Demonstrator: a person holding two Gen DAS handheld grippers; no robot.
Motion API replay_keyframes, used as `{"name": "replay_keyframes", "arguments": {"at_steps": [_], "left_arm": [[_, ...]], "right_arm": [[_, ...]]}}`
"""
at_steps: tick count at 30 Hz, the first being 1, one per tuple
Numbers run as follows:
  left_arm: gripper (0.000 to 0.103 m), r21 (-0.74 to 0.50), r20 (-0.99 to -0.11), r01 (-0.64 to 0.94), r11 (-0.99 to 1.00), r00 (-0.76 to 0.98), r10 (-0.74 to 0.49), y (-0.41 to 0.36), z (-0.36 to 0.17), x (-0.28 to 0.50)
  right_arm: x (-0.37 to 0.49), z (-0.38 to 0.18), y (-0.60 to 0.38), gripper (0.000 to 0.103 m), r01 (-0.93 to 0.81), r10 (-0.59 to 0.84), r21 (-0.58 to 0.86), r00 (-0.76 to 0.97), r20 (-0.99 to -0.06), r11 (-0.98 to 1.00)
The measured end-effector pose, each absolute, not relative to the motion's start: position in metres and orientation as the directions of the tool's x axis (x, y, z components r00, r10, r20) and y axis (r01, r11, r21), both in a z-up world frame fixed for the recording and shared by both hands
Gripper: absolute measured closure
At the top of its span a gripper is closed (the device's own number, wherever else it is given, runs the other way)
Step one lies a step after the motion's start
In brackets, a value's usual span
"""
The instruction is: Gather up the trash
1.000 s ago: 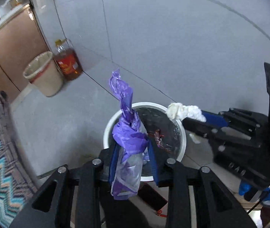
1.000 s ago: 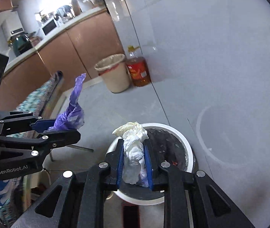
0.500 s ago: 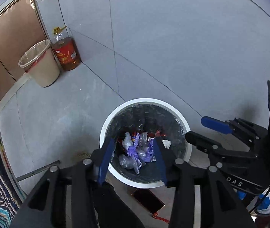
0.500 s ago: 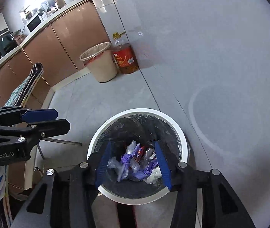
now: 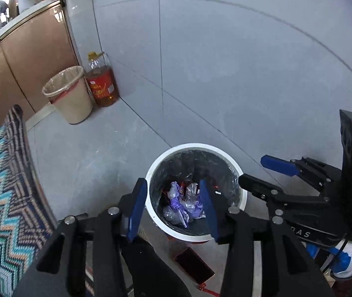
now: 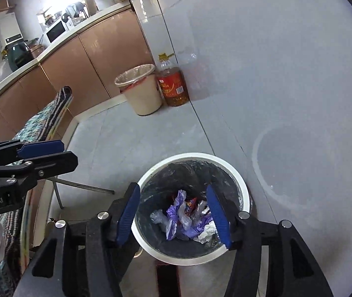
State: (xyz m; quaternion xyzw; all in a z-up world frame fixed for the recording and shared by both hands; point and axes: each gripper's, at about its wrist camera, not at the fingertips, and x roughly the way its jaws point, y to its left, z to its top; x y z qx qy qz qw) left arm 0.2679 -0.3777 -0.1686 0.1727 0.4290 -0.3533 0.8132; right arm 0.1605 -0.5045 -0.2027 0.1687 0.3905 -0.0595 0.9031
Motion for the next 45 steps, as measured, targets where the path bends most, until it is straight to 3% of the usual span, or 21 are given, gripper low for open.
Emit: {"name": "replay_keyframes", "arguments": {"at_steps": [35,45], "left_arm": [[0.056,-0.004,-0.686,0.586,0.811,0.588,-0.428,-0.273,-0.096,0.217],[0.048,0.01,-0.637,0.548,0.837,0.648,-0.417,-0.221,-0.074,0.183]], "right_arm": [[0.139,-0.127,-0.417,0.029,0.091,0.037,0.169,0.778,-0.628,0.981],[0.111,-0.097,-0.383,0.022,0.06,0.027,0.129,0.812,-0.583,0.99]]}}
